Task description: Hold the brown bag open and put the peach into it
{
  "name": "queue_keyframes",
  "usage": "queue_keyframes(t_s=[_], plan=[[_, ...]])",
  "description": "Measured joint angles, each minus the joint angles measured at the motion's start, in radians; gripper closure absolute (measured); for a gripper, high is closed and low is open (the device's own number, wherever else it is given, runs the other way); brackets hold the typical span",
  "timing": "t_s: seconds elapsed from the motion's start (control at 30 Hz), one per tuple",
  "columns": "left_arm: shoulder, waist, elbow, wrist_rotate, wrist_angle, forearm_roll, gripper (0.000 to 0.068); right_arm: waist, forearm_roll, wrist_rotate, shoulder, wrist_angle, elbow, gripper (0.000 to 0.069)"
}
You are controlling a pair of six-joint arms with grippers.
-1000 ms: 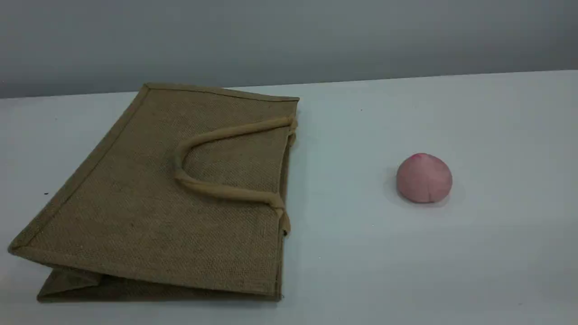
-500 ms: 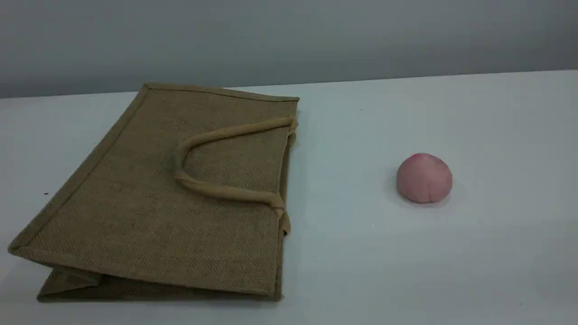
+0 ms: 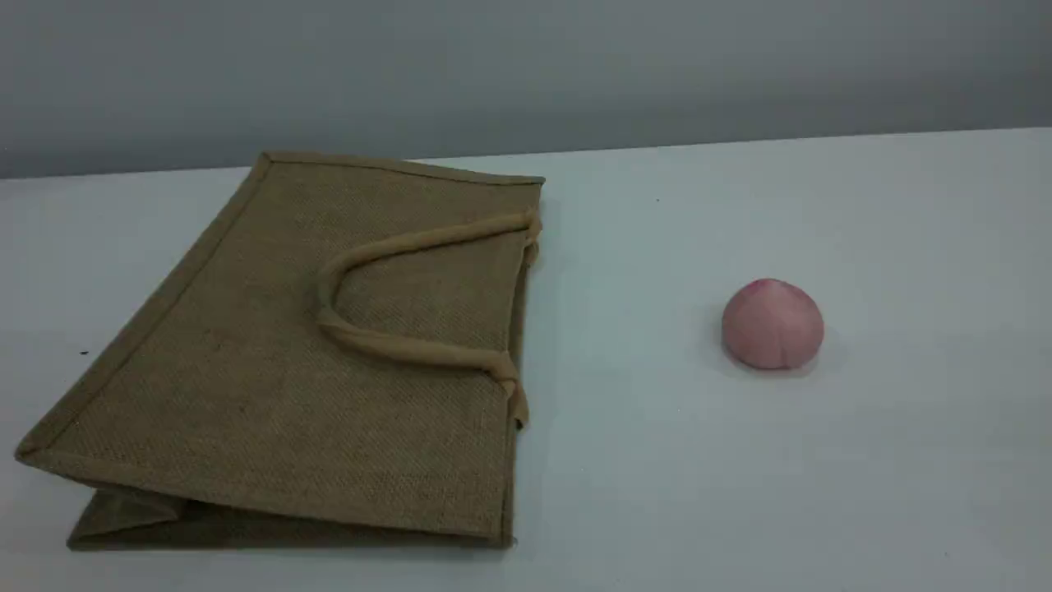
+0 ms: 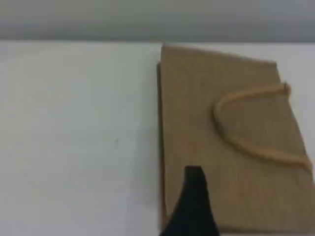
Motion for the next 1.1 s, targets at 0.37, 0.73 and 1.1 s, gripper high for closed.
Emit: queue_keyframes(t_s=[0.37,0.73,1.1], plan=[[0.515,0.0,-0.211,0.0,-0.111,0.025,0.0134,0.0,0.005,-0.002,0.439,-0.034,-0.3,0.0129],[0.947,0.0,-0.293,-0.004,-0.233,-0.023,0.0134,0.0,0.008,-0.007,0.758,-0.078,-0.415,0.0129],[1.174,-0.005,-0.306,0.017,-0.373,-0.166,0.0134,0.0,0.008,-0.007,0.914,-0.181,-0.415,0.0129]])
